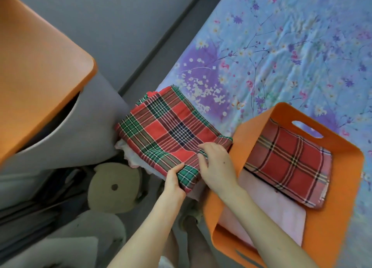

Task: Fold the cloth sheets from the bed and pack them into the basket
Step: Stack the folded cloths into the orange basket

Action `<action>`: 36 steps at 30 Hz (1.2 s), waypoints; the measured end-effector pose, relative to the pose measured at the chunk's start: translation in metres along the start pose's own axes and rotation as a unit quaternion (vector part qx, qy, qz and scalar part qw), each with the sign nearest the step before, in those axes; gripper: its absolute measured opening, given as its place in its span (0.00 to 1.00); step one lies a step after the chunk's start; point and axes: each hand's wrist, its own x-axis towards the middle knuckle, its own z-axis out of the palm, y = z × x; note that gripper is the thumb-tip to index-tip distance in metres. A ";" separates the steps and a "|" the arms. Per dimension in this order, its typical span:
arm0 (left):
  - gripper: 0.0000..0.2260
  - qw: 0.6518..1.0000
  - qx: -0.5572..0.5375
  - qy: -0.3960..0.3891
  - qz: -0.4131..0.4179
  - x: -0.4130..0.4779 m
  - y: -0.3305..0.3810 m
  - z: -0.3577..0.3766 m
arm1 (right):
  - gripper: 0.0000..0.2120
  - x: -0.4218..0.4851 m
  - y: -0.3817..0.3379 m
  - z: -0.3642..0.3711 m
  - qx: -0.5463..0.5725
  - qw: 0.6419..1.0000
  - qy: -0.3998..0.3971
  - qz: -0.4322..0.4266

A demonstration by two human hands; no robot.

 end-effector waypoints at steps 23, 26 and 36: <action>0.05 0.917 0.340 -0.100 0.181 -0.353 0.067 0.128 | 0.39 -0.027 -0.003 -0.211 -0.128 0.929 0.336 -0.089; 0.05 0.895 0.385 -0.115 0.195 -0.387 0.053 0.151 | 0.26 -0.051 0.013 -0.245 -0.139 0.904 0.377 -0.145; 0.02 0.785 0.484 -0.287 0.258 -0.460 0.008 0.258 | 0.15 -0.117 0.024 -0.427 -0.368 0.736 0.557 -0.113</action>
